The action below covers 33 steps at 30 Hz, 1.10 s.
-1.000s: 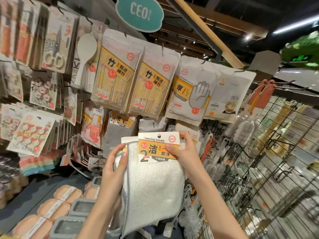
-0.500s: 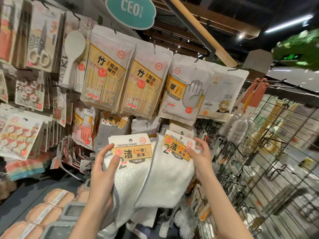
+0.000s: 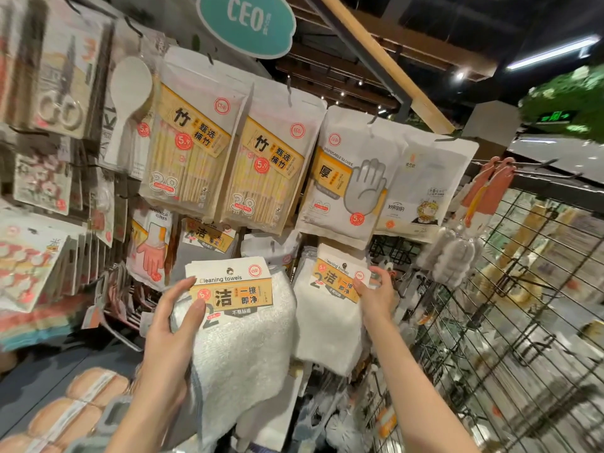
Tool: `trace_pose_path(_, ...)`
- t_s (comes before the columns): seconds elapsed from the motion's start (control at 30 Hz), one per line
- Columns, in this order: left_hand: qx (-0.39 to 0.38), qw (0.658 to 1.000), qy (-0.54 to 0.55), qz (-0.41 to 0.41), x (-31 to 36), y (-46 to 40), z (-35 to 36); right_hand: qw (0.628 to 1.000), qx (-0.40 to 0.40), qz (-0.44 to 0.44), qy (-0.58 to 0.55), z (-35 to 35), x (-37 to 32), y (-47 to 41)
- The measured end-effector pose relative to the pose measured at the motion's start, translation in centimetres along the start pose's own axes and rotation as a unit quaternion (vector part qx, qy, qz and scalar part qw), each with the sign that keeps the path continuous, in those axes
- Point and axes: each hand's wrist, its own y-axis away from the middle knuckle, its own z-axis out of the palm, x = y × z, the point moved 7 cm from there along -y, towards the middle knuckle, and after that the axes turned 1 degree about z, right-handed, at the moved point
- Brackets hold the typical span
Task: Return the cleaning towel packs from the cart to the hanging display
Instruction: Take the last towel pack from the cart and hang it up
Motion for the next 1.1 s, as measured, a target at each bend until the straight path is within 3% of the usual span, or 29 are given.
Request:
trace_pose_path(0.2,0.009,1.000,0.001,0.001,0.0,-0.5,-0.2,0.992,0.004,-0.073,0.098,2.0,-0.7,-0.7)
trace_pose_path(0.4,0.011,1.000,-0.017,0.000,0.0,-1.0,-0.3,0.983,0.007,-0.066,0.170,3.8,0.5,-0.5)
trace_pose_path(0.73,0.001,1.000,-0.013,-0.015,-0.3,-1.1,-0.3,0.981,0.046,-0.070,0.176,5.1,0.4,-1.6)
trace_pose_path(0.93,0.012,0.999,-0.043,0.000,0.8,-0.7,-0.7,0.981,0.030,-0.065,0.181,4.9,-0.2,-1.3)
trace_pose_path(1.1,0.003,0.999,-0.040,-0.006,1.2,-0.2,-1.2,0.953,0.015,-0.045,0.298,3.6,-1.4,0.2)
